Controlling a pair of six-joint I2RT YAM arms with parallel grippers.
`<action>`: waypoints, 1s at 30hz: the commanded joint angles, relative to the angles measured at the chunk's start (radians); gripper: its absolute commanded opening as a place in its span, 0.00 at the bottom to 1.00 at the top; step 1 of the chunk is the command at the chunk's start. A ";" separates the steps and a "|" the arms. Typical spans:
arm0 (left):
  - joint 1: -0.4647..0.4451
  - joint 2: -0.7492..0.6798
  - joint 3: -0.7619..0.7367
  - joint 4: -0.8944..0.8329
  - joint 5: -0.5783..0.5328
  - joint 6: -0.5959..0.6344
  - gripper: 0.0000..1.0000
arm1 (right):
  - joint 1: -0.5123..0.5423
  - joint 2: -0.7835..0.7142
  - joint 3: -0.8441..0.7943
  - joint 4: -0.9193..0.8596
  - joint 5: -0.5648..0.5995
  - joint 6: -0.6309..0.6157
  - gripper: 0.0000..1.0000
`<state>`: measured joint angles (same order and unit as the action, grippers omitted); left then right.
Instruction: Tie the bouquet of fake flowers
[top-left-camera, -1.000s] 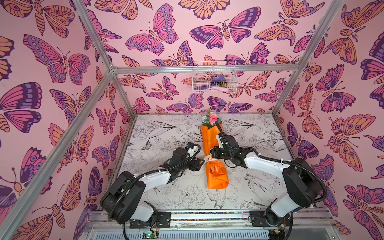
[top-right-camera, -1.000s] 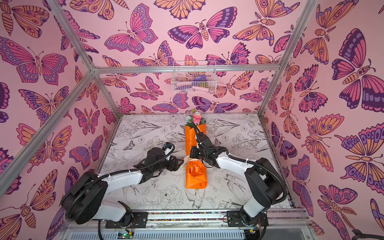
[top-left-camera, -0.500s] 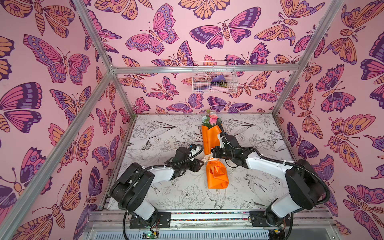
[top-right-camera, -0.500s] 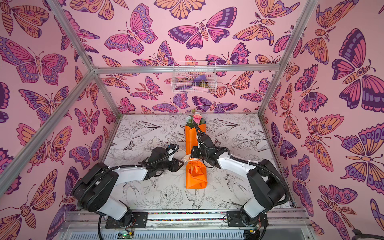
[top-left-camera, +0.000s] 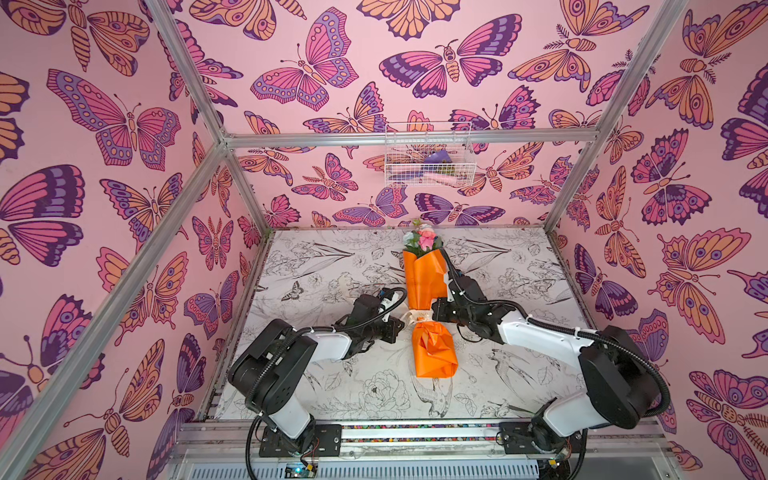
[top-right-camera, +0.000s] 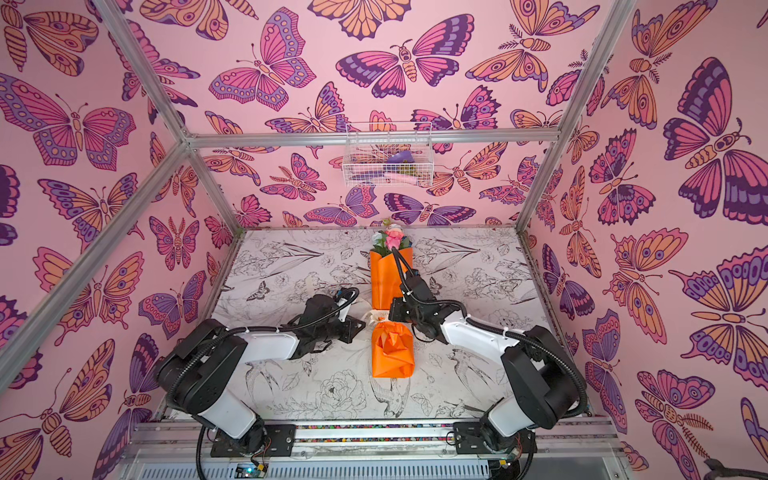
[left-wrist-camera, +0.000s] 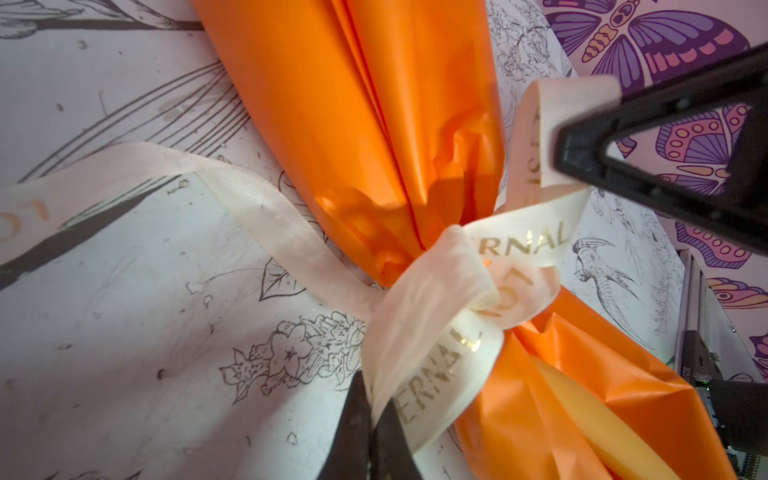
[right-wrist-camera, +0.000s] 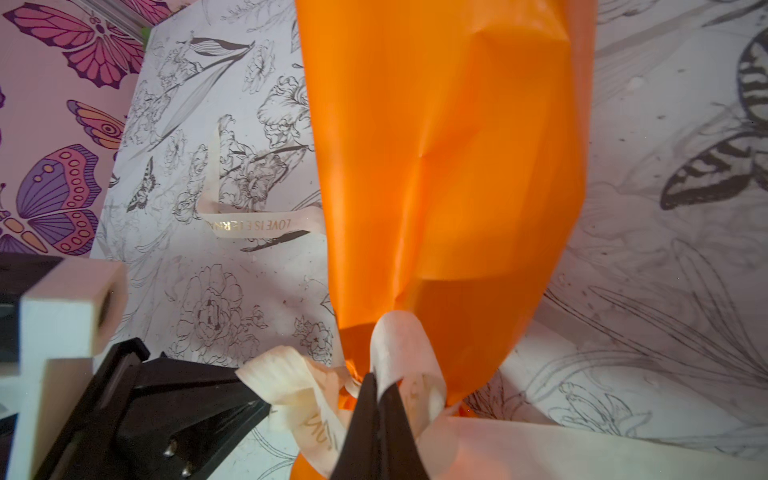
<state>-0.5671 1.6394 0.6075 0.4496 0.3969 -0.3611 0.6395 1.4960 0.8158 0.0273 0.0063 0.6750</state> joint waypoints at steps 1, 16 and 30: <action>0.007 0.015 0.012 0.052 0.056 -0.016 0.00 | -0.016 -0.063 -0.021 -0.040 0.086 0.014 0.00; 0.009 0.063 0.023 0.073 0.116 -0.029 0.00 | -0.082 -0.087 -0.077 -0.103 0.229 0.019 0.00; 0.018 0.094 0.026 0.084 0.110 -0.050 0.00 | -0.116 0.006 -0.011 -0.224 0.457 0.039 0.00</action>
<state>-0.5556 1.7203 0.6247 0.5102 0.5014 -0.4061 0.5323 1.4765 0.7635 -0.1322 0.3534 0.6849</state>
